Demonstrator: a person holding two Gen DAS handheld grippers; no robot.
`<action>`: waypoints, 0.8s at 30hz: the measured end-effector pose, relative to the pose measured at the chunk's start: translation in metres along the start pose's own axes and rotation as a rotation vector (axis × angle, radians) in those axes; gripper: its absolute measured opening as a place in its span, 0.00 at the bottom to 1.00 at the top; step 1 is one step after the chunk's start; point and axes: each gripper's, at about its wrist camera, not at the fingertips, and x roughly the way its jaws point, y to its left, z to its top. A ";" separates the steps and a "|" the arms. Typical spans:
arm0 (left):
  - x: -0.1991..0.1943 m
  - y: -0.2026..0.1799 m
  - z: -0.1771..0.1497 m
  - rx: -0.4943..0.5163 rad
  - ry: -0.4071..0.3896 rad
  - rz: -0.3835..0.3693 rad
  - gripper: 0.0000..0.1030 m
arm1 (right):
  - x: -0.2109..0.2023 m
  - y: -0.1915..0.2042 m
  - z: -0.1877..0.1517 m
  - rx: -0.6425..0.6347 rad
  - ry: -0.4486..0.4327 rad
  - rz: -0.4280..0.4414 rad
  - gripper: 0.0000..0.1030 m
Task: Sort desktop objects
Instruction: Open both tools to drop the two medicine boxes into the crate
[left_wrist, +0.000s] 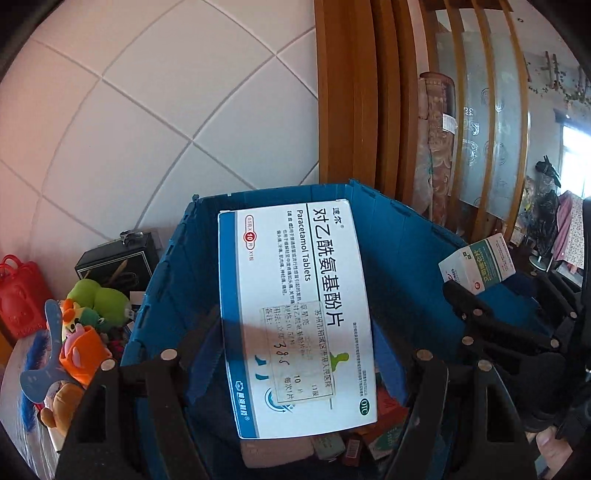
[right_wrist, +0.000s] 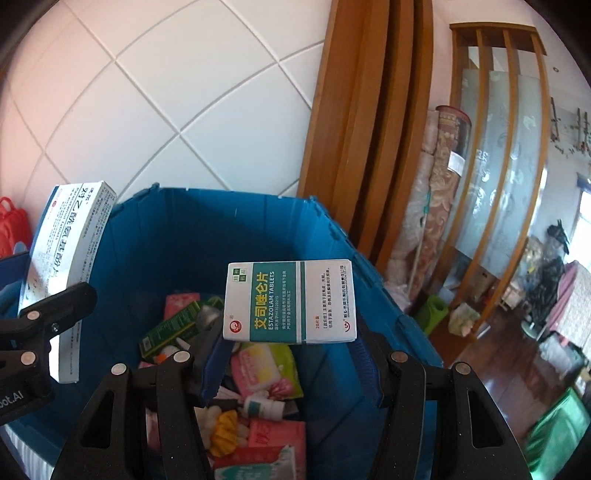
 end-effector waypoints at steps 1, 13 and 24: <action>0.002 0.000 0.000 -0.001 0.011 0.002 0.72 | 0.001 0.001 -0.001 -0.005 0.001 0.002 0.57; -0.005 -0.005 -0.001 -0.016 -0.005 0.024 0.81 | 0.003 -0.009 -0.002 -0.022 -0.062 0.024 0.93; -0.046 0.014 -0.003 -0.092 -0.139 0.021 0.81 | -0.034 -0.013 -0.004 -0.025 -0.180 -0.018 1.00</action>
